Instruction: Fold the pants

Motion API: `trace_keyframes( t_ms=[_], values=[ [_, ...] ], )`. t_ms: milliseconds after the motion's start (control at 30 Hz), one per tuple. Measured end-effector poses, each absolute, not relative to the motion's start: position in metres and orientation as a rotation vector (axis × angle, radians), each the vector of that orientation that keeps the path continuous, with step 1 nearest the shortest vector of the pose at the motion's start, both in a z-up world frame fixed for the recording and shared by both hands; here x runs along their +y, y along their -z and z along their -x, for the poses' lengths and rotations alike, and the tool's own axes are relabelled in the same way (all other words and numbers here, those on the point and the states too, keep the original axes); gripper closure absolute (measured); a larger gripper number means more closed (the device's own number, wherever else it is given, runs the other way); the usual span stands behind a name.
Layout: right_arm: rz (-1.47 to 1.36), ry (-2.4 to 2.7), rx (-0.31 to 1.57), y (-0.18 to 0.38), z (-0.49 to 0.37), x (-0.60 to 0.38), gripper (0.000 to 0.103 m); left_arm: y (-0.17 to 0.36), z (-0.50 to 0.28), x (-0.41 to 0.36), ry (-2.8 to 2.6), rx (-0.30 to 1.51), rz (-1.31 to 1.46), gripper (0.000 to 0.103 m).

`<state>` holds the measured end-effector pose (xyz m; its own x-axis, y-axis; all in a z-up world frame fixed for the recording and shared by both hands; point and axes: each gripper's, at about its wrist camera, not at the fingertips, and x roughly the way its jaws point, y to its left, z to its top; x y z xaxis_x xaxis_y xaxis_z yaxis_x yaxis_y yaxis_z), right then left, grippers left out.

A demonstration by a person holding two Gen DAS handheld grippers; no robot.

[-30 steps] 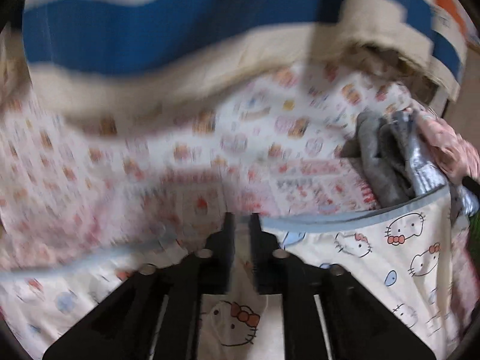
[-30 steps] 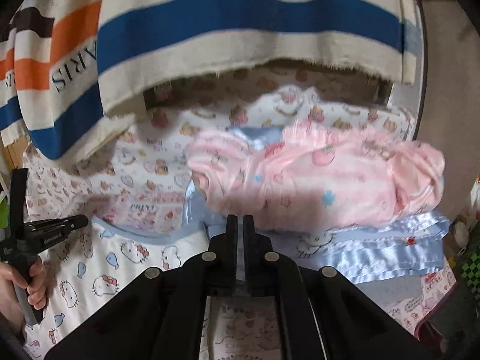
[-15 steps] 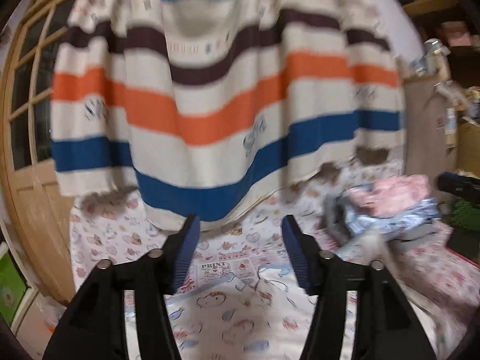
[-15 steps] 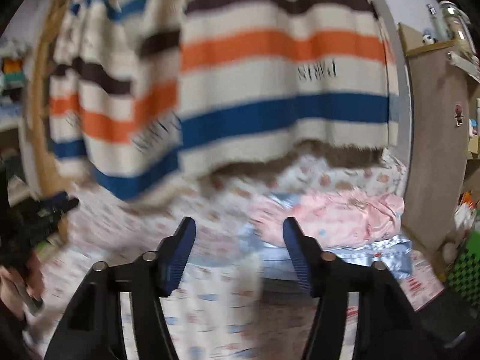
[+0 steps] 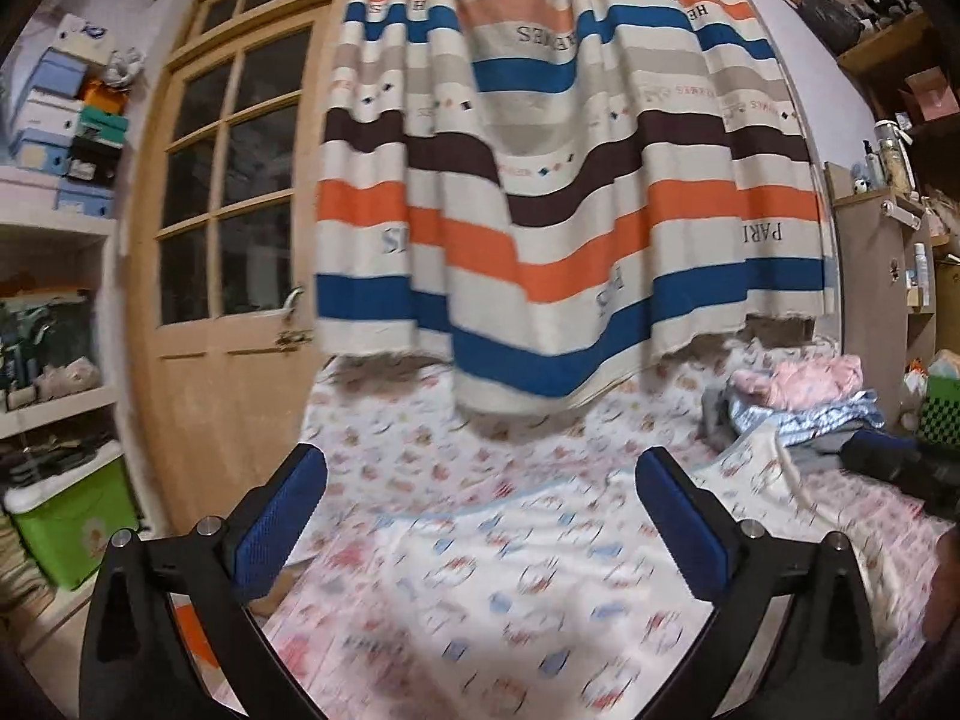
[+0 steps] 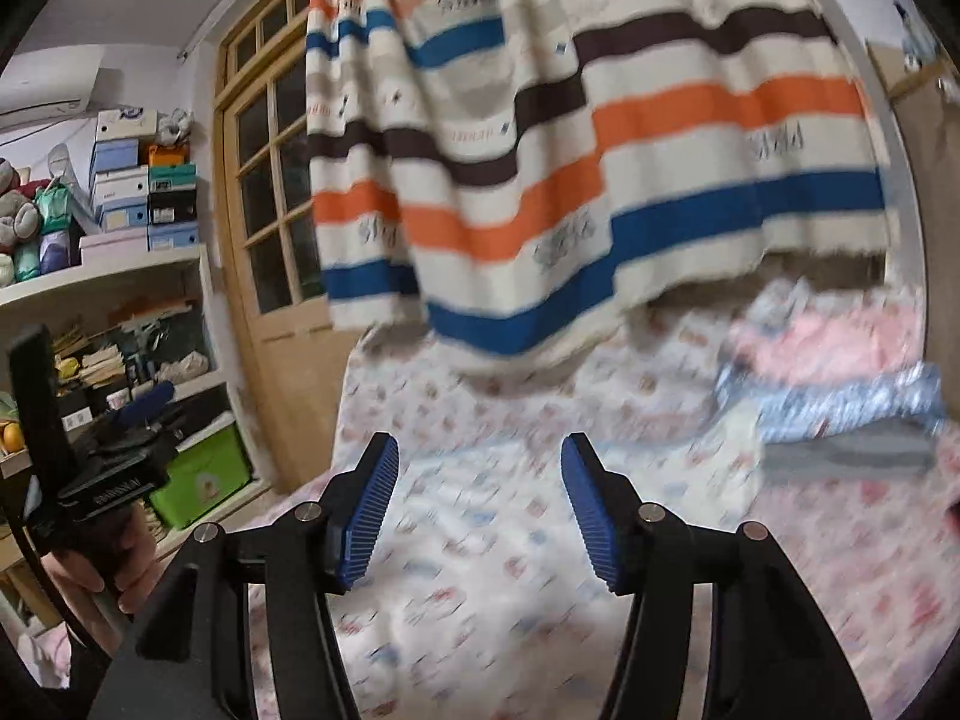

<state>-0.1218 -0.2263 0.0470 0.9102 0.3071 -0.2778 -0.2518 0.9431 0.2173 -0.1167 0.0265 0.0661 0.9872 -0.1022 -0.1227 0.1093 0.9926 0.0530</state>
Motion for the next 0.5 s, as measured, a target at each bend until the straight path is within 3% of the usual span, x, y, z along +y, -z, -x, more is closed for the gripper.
trace_keyframes(
  t_ms=[100, 500],
  values=[
    [-0.177, -0.332, 0.357, -0.023, 0.128, -0.201, 0.039, -0.05, 0.134, 0.043, 0.067, 0.135, -0.034, 0.001],
    [0.029, -0.402, 0.402, 0.056, 0.163, -0.116, 0.039, 0.008, 0.157, 0.073, -0.134, 0.183, -0.01, 0.001]
  ],
)
